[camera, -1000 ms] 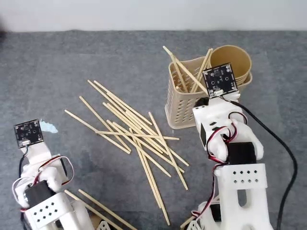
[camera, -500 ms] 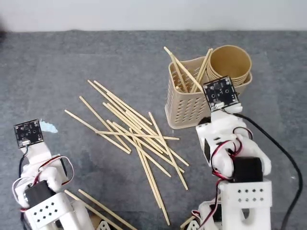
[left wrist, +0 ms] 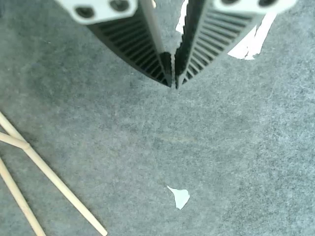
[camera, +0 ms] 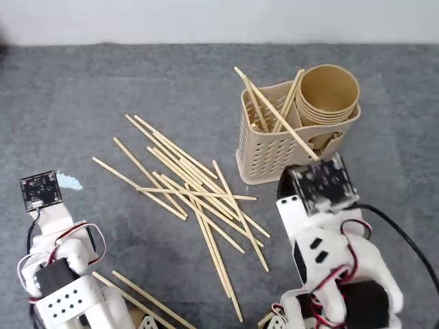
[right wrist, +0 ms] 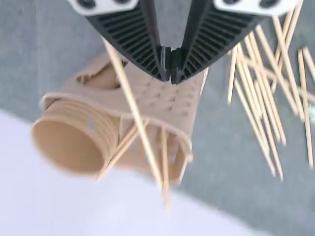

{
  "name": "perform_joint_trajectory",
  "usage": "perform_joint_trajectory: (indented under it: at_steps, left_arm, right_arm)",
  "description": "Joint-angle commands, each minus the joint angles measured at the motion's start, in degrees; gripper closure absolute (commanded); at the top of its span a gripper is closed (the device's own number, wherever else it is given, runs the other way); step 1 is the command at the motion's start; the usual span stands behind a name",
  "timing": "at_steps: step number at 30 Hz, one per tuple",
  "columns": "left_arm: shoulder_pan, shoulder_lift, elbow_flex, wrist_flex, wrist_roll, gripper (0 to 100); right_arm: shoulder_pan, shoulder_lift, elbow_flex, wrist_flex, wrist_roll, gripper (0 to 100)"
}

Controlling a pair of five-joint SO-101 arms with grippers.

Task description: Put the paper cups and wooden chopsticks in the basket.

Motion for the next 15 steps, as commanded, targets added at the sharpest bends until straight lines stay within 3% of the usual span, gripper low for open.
perform_joint_trajectory:
  at_steps: [1, 6, 15]
  left_arm:
    - [0.18, -0.7, -0.4, -1.41, 0.26, 99]
    - [0.18, -0.7, -0.4, -1.41, 0.26, 99]
    - [0.18, -0.7, -0.4, -1.41, 0.26, 99]
  right_arm:
    - [-0.31, 1.01, -2.11, -1.54, -1.23, 92.8]
    - [4.18, 10.07, -8.44, 0.31, -2.9, 90.8]
    - [5.41, 31.08, -35.25, 19.03, -3.6, 90.8]
